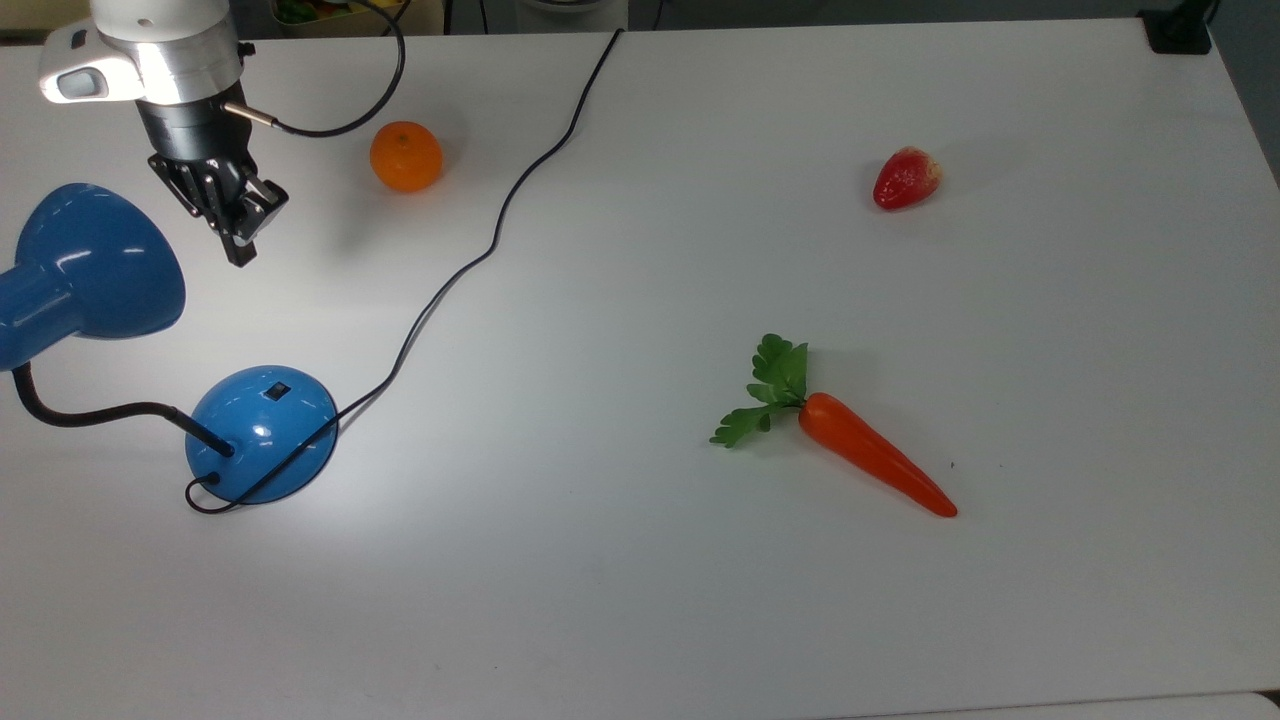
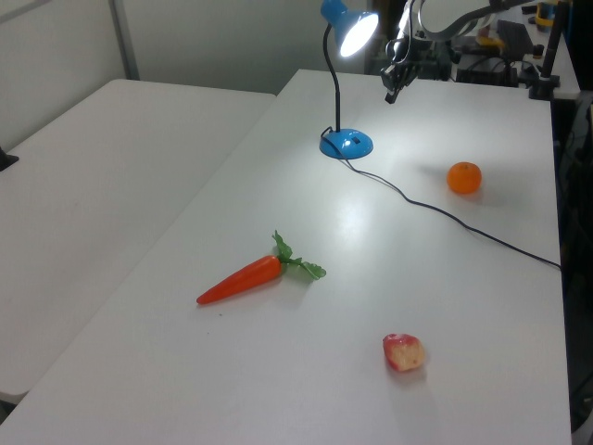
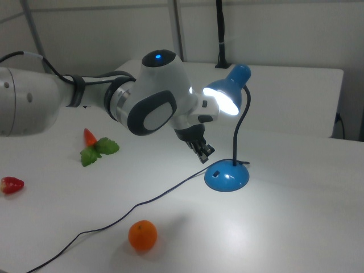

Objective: Turn off lamp
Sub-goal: 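Move the gripper toward the blue lamp base and lower it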

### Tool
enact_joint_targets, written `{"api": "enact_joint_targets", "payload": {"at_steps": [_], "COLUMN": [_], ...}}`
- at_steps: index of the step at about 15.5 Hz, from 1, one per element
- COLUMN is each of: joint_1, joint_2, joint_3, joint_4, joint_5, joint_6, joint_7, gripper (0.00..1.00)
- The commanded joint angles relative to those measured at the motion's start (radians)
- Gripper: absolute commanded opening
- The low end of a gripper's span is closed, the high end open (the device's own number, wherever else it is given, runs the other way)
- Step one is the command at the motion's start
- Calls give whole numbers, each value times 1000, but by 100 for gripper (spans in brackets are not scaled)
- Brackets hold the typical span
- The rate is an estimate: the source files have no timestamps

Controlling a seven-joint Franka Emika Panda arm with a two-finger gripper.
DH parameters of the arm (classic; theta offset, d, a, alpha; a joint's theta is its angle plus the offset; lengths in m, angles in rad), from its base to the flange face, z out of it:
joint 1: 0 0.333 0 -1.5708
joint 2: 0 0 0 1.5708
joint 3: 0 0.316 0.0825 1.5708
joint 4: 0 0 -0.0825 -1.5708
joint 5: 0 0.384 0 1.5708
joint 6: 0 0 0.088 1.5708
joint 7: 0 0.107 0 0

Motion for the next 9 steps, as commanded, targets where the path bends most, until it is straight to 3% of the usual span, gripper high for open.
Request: {"api": "enact_joint_targets", "payload": {"at_steps": [1,9], "joint_1": [14,48], "joint_2": [23,75], "joint_3": [-2,9], "joint_4": [-12,-80], "joint_5": [24,24], "joint_6": [128,370], "joint_7": [78,136], "gripper": [0,0]}}
